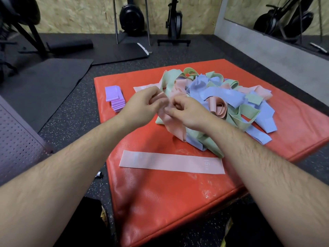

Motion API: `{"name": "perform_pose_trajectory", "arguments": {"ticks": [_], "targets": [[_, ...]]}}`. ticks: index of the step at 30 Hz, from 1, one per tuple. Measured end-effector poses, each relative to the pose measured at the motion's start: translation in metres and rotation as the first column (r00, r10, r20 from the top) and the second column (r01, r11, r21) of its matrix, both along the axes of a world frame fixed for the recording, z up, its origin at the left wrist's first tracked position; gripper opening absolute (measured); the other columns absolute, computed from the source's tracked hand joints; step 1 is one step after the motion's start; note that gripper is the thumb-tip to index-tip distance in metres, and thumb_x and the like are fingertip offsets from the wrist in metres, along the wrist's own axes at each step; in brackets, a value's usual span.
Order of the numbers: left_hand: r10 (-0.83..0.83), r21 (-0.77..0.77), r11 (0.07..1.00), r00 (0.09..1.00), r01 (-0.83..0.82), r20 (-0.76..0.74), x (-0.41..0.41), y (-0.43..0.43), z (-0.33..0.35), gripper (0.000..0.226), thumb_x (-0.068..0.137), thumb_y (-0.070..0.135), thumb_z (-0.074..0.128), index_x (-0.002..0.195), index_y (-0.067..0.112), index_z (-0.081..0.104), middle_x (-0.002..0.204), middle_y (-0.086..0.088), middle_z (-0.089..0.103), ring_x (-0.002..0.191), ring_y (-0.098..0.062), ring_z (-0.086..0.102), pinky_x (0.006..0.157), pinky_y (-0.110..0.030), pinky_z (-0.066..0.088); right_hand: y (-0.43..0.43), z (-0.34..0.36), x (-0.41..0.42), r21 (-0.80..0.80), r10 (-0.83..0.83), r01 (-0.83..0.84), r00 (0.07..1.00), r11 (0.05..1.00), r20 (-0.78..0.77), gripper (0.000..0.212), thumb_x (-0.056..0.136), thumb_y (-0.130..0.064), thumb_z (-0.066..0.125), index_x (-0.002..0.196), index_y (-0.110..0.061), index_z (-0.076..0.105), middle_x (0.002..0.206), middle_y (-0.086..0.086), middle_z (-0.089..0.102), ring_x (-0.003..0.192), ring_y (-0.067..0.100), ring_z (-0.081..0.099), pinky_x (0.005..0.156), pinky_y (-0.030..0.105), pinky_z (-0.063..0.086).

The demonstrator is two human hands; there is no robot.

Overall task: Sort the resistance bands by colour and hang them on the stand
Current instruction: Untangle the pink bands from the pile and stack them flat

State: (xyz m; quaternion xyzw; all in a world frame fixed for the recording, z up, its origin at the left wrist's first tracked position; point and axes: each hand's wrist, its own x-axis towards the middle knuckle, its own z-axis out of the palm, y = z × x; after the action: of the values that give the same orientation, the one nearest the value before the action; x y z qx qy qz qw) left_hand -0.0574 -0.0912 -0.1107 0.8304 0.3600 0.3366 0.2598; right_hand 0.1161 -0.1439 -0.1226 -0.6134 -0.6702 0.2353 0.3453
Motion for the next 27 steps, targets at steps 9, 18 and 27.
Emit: {"name": "perform_pose_trajectory", "arguments": {"ticks": [9,18,27], "targets": [[0.203,-0.125,0.977,0.94,-0.174,0.275,-0.011,0.009,0.01,0.018,0.096,0.017,0.059,0.086,0.003,0.059,0.067,0.005,0.054,0.05,0.002,0.048,0.048,-0.013,0.039,-0.014,0.002,0.013,-0.119,0.001,0.022,0.981,0.993,0.193,0.019,0.091,-0.024,0.07,0.081,-0.027,0.054,0.08,-0.01,0.051,0.072,0.008,0.049,0.062,0.021,0.036],[0.336,-0.266,0.933,0.854,-0.243,0.398,-0.037,0.027,0.009,0.024,0.098,0.027,0.058,0.096,0.002,0.061,0.073,0.005,0.056,0.061,-0.008,0.05,0.048,-0.023,0.044,-0.028,-0.008,0.039,-0.136,-0.106,0.156,0.943,0.978,0.316,0.007,0.093,-0.02,0.063,0.096,-0.018,0.057,0.086,-0.008,0.062,0.089,0.02,0.06,0.079,0.036,0.048],[0.381,-0.301,0.918,0.784,-0.259,0.489,-0.045,0.03,0.013,0.012,0.095,0.03,0.058,0.087,0.021,0.062,0.08,0.004,0.062,0.07,-0.012,0.056,0.067,-0.033,0.048,-0.03,0.0,0.04,0.073,-0.242,0.236,0.967,0.969,0.085,0.008,0.103,-0.023,0.048,0.106,-0.018,0.054,0.085,-0.008,0.057,0.075,0.002,0.05,0.07,0.018,0.039]]}}
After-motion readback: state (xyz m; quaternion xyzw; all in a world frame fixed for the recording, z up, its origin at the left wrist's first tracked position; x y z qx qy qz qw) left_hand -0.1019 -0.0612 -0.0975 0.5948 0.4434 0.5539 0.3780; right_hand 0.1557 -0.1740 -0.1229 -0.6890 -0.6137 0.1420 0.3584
